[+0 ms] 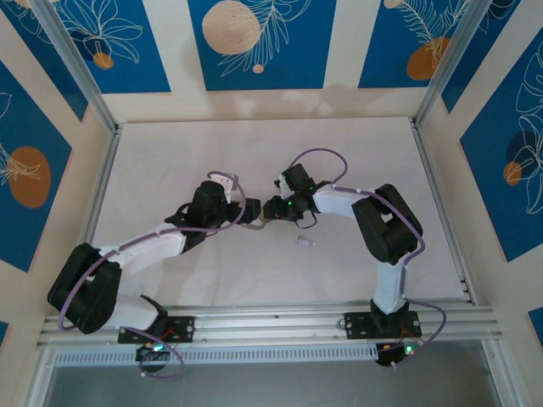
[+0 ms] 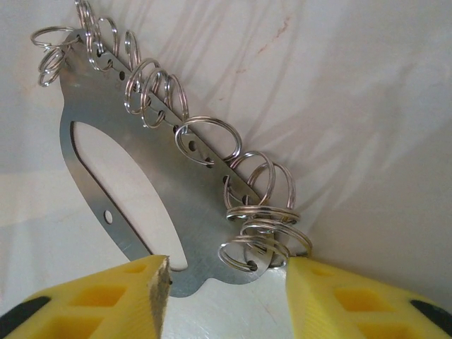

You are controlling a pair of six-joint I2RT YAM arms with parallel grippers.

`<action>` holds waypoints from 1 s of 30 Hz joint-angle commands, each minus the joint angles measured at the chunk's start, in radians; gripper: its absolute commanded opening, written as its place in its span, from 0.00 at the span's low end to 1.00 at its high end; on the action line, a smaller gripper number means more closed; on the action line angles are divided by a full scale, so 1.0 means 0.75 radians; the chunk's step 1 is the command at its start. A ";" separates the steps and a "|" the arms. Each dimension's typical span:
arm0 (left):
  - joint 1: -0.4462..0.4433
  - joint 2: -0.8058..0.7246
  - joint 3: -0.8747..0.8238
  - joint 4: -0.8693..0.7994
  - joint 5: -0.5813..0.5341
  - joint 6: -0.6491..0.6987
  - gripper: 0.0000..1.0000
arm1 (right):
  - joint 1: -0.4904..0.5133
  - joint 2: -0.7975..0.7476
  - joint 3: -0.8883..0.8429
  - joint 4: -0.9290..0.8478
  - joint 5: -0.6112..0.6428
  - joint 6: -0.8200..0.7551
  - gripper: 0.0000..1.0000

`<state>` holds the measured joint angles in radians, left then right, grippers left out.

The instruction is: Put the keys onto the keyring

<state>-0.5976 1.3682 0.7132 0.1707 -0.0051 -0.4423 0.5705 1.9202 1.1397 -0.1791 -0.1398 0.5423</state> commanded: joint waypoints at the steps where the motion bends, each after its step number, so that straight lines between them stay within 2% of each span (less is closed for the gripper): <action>1: 0.013 -0.013 -0.012 0.026 0.003 -0.011 1.00 | 0.015 0.007 0.037 -0.007 -0.043 0.004 0.43; 9: 0.012 -0.015 -0.018 0.029 0.003 -0.012 1.00 | 0.025 -0.009 0.019 -0.002 -0.049 0.005 0.36; 14: 0.012 -0.013 -0.020 0.034 0.005 -0.013 1.00 | 0.029 -0.023 0.011 -0.004 -0.036 0.011 0.36; 18: 0.011 -0.012 -0.026 0.038 0.014 -0.016 1.00 | 0.003 -0.073 -0.016 -0.017 -0.002 0.017 0.42; 22: 0.012 -0.003 -0.031 0.048 0.083 -0.019 0.99 | -0.063 -0.149 -0.062 -0.045 0.015 0.017 0.47; 25: 0.009 0.029 -0.019 0.032 0.165 -0.025 0.95 | -0.119 -0.213 -0.104 -0.065 0.025 0.020 0.49; 30: -0.008 0.163 0.061 -0.026 0.308 -0.039 0.83 | -0.205 -0.298 -0.171 -0.068 0.027 0.028 0.55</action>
<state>-0.5987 1.4380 0.7139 0.1703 0.1337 -0.4686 0.4377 1.7374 1.0401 -0.2020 -0.1215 0.5583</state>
